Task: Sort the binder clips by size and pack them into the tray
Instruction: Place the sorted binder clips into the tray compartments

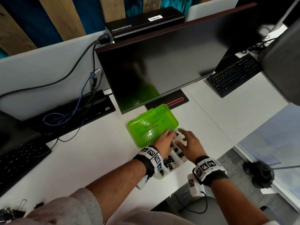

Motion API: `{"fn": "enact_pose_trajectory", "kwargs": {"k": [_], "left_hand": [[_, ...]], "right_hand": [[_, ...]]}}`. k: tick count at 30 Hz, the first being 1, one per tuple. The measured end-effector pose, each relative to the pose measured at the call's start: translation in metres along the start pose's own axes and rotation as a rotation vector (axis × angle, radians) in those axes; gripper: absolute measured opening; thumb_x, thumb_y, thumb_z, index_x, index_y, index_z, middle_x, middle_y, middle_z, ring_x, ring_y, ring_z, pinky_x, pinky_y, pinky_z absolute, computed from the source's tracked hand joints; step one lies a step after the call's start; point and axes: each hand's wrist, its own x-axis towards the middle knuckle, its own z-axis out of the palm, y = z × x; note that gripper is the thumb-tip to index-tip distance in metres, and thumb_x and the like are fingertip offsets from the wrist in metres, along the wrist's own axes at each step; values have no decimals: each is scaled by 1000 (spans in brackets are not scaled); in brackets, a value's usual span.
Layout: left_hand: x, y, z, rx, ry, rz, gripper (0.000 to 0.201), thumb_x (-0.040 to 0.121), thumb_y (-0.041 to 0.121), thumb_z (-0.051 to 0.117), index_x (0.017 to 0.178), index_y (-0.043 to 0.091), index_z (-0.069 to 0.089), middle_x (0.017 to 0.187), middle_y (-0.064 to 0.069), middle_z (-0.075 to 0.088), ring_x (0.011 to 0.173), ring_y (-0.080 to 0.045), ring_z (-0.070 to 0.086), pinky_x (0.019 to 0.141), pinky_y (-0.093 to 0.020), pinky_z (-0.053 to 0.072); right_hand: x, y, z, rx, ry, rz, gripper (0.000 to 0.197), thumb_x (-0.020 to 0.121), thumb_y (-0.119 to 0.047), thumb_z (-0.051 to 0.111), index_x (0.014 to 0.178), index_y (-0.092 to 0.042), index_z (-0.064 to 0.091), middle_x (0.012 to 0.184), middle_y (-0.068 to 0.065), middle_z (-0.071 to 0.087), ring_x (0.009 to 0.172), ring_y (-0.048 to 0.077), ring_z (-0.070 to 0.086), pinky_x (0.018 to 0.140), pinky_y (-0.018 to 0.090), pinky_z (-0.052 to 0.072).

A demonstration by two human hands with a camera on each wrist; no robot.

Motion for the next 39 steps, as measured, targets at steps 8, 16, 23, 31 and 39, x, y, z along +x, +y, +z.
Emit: {"fn": "enact_pose_trajectory", "kwargs": {"k": [8,16,23,31,39], "left_hand": [[1,-13,0,-41,41,-12,54,78,3,70,122,18,42,130,0,40,101,-23,58,87,-37,52],[-1,-33,-7,-11,60,-81,45,78,-9,61,112,18,48,122,1,45,104,-19,55,91,-35,53],[1,-44,-9,-82,50,-119,26,85,-1,57,106,14,63,111,-4,61,101,-19,59,92,-31,50],[2,-45,-14,30,-54,-35,31,89,3,51,105,23,69,112,5,57,105,-17,51,91,-34,48],[-3,-57,-28,-55,-35,-89,48,81,-15,45,109,20,62,110,3,55,101,-12,54,93,-33,51]], "right_hand": [[16,-7,0,37,-7,-24,21,87,-17,62,108,-14,62,103,5,67,80,17,62,77,28,49],[24,-9,4,-84,91,-28,12,90,-32,54,91,-24,62,90,1,67,81,22,63,69,37,53],[28,-8,12,-41,70,-129,16,88,-17,56,103,-19,59,100,2,60,84,20,60,73,33,50],[42,-6,22,-29,71,-63,18,86,-8,60,99,-13,69,99,11,59,83,27,61,75,27,44],[45,-6,14,2,-6,-58,22,88,-6,52,103,-6,68,102,19,65,94,32,62,85,36,47]]}}
